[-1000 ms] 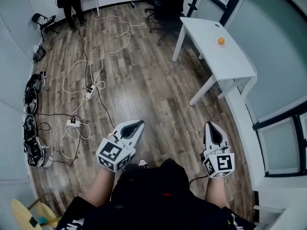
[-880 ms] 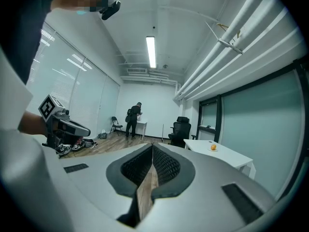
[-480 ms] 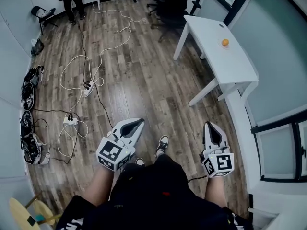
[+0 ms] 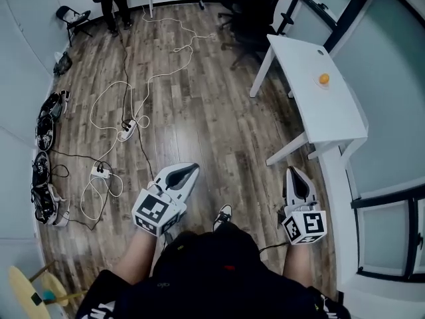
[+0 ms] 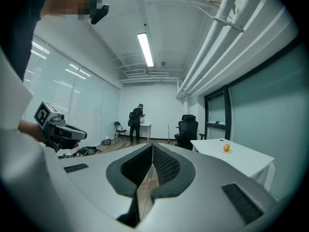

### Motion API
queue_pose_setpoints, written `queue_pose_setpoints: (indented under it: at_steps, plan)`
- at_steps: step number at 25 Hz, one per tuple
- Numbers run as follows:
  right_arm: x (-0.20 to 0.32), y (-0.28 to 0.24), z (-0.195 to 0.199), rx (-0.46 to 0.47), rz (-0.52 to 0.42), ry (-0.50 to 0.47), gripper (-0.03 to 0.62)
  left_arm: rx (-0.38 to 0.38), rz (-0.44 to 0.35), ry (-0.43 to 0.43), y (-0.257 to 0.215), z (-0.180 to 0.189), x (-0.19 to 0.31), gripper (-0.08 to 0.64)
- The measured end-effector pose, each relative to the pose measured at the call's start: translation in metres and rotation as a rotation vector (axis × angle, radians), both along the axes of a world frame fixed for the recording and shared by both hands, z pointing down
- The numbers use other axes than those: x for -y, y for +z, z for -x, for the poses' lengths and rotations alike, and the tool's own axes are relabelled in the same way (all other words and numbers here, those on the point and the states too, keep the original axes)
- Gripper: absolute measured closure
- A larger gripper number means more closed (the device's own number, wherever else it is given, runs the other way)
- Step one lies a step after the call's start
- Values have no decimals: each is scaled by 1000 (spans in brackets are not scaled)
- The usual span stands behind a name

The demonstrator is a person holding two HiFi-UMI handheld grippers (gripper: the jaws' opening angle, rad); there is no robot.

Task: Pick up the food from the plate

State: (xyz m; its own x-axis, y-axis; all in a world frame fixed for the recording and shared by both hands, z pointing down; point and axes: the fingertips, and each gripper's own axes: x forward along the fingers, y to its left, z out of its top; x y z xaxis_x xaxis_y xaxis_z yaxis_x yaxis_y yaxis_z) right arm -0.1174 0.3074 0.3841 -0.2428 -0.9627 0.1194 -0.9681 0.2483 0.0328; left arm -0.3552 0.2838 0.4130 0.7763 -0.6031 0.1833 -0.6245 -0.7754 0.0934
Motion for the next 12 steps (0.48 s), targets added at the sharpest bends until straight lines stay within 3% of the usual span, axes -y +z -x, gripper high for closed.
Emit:
queue_pose_setpoints:
  at_steps: [12]
  plan:
    - [85,10,-138,117,6,22,568,95,1,34,-11,-143,82,537]
